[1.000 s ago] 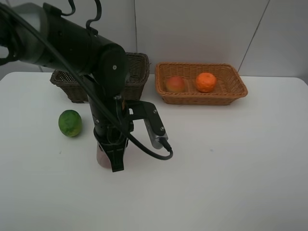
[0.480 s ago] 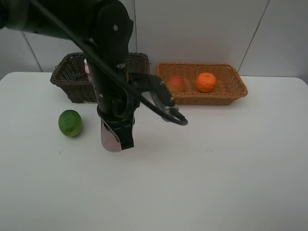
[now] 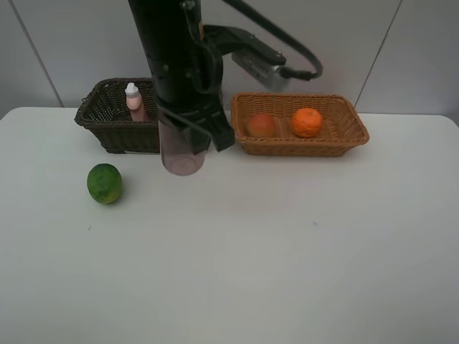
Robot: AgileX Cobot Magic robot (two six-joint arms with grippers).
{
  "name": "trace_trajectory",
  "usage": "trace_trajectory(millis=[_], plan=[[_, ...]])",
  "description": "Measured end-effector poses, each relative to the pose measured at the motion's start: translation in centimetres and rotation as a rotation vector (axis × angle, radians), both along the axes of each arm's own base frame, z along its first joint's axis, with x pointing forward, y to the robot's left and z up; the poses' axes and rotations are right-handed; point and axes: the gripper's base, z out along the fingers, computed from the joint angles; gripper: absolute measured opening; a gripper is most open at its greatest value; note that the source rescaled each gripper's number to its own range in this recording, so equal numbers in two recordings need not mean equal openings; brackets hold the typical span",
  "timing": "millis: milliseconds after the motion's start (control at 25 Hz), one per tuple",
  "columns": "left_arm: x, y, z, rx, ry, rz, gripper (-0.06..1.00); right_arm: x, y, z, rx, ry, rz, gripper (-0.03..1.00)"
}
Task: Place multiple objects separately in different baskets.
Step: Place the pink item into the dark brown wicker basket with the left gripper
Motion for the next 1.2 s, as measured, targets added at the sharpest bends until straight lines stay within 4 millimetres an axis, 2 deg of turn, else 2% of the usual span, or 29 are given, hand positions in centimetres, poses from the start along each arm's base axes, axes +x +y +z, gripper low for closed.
trace_trajectory(millis=[160, 400, 720, 920, 1200], plan=[[1.2, 0.4, 1.6, -0.015, -0.092, 0.127, 0.00, 0.0, 0.0, 0.0, 0.000, 0.000, 0.000, 0.95], [4.1, 2.5, 2.4, -0.073, -0.224, 0.313, 0.00, 0.0, 0.0, 0.0, 0.000, 0.000, 0.000, 0.95], [8.0, 4.4, 3.5, -0.260, -0.403, 0.383, 0.00, 0.0, 0.0, 0.0, 0.000, 0.000, 0.000, 0.95], [10.9, 6.1, 1.9, -0.295, -0.446, 0.426, 0.00, 0.0, 0.0, 0.0, 0.000, 0.000, 0.000, 0.95], [14.2, 8.4, -2.0, -0.264, -0.434, 0.479, 0.00, 0.0, 0.0, 0.0, 0.000, 0.000, 0.000, 0.95]])
